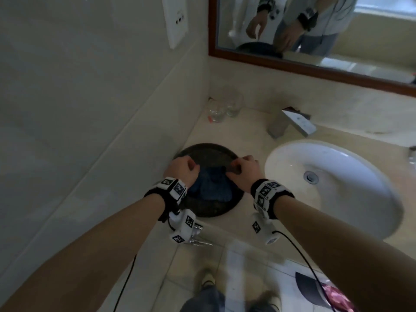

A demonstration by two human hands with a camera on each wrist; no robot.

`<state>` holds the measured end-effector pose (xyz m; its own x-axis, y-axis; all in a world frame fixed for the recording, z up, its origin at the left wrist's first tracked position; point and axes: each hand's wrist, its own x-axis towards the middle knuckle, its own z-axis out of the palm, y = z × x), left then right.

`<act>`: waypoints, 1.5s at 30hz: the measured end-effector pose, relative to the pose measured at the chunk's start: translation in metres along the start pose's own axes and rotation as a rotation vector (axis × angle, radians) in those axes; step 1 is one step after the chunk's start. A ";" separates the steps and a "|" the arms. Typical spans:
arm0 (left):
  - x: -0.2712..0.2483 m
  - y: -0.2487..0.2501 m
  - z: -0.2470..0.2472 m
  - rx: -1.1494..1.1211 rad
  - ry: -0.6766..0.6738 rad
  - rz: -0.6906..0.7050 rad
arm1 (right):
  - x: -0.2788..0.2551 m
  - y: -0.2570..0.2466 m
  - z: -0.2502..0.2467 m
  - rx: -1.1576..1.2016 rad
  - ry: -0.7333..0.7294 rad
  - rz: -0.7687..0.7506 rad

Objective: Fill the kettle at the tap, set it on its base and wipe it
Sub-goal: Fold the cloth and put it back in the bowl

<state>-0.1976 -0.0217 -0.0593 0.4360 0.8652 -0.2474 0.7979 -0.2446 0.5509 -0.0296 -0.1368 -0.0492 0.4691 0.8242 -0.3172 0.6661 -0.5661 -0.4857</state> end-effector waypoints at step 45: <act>-0.276 0.545 0.346 0.774 -0.408 1.279 | -0.339 0.502 -0.133 0.003 0.074 0.574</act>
<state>0.2605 -0.5449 0.0334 0.9487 -0.2328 -0.2138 -0.2259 -0.9725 0.0564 0.2225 -0.7020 -0.0775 0.7945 0.3813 -0.4725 0.2913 -0.9222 -0.2545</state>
